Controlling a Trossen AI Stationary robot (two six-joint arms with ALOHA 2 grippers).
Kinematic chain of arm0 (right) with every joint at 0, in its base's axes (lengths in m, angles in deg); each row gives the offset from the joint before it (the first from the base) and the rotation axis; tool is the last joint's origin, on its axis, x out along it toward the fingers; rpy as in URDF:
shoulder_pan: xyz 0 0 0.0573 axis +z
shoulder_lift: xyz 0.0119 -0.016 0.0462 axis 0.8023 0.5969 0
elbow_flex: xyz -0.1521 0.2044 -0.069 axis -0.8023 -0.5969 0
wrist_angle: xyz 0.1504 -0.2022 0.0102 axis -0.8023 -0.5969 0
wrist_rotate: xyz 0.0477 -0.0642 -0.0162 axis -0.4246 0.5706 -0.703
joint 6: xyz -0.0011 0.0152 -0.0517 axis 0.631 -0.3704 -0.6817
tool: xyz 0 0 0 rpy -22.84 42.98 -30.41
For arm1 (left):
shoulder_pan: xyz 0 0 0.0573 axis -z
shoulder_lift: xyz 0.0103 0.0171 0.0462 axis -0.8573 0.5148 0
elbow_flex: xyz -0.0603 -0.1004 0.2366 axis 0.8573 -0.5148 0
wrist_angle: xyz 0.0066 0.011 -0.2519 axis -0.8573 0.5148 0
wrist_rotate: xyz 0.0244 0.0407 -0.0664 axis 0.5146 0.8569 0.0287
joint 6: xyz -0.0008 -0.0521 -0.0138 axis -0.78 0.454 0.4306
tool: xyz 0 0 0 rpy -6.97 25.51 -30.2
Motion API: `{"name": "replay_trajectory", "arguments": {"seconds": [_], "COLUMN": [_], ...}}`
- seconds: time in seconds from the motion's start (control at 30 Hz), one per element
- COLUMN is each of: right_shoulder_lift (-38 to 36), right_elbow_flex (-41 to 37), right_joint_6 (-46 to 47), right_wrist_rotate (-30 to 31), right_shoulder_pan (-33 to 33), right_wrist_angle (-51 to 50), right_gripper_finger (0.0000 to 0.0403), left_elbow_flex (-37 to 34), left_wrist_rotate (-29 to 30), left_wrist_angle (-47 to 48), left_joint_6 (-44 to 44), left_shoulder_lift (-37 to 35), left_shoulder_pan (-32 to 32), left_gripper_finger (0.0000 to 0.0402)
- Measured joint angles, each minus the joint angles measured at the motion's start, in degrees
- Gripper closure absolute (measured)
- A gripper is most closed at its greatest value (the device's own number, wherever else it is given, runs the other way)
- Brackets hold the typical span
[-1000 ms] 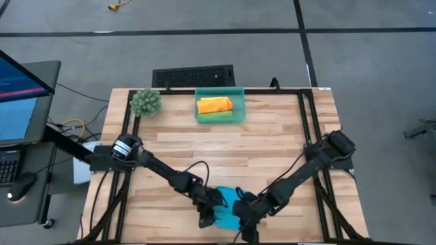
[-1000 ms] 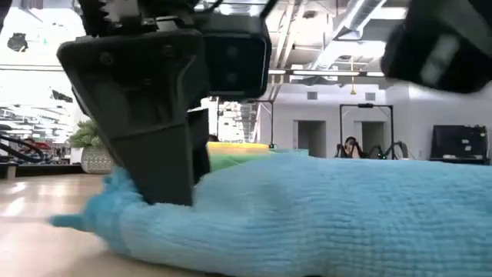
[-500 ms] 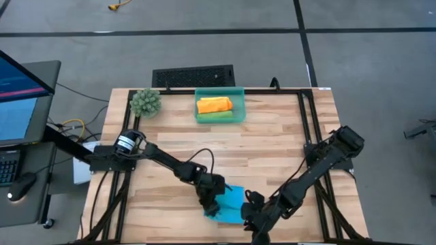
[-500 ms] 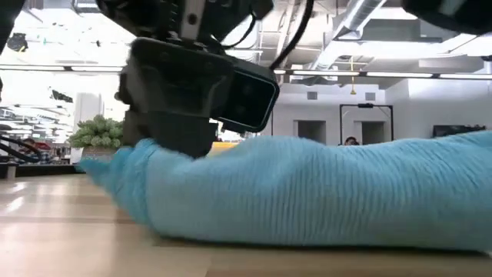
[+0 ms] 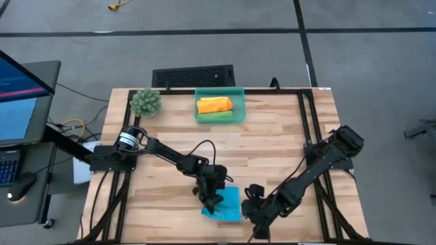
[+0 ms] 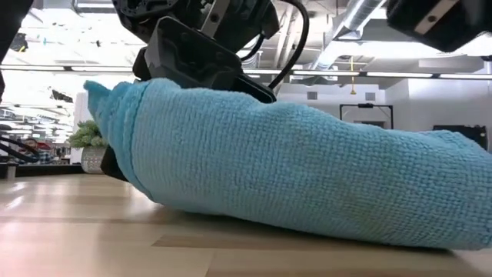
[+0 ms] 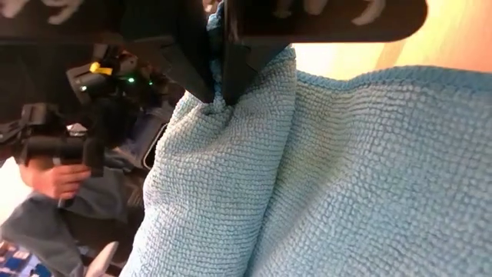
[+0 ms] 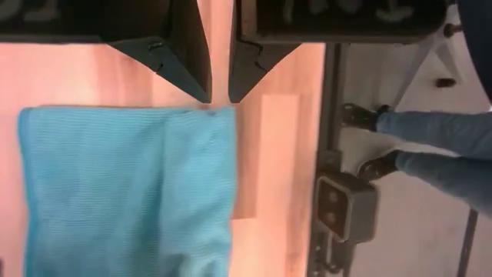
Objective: Roll microfiber towels into tight, uniform cylinder then place into a basket
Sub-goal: Roll the blue towel
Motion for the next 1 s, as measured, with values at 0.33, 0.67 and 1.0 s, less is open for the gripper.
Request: {"name": "replay_trajectory", "arguments": {"seconds": [0.33,0.67,1.0], "right_shoulder_lift": [0.0,0.0,6.3], "right_elbow_flex": [0.0,0.0,-0.1], "right_joint_6": [-8.9,-17.6,-18.4], "right_wrist_rotate": [-4.5,-4.4,-4.4], "right_shoulder_pan": [-3.9,-4.5,-2.9], "right_wrist_angle": [0.7,5.7,13.0], "right_gripper_finger": [0.0313,0.0172,0.0149], "left_elbow_flex": [0.1,0.1,0.1], "left_wrist_rotate": [-0.9,-0.9,-1.1], "left_wrist_angle": [-0.2,-0.2,-0.4], "left_joint_6": [3.8,4.2,3.6], "left_shoulder_lift": [-0.1,-0.1,-0.2], "left_shoulder_pan": [-0.4,-0.5,-0.5], "left_gripper_finger": [0.0397,0.0397,0.0397]}}
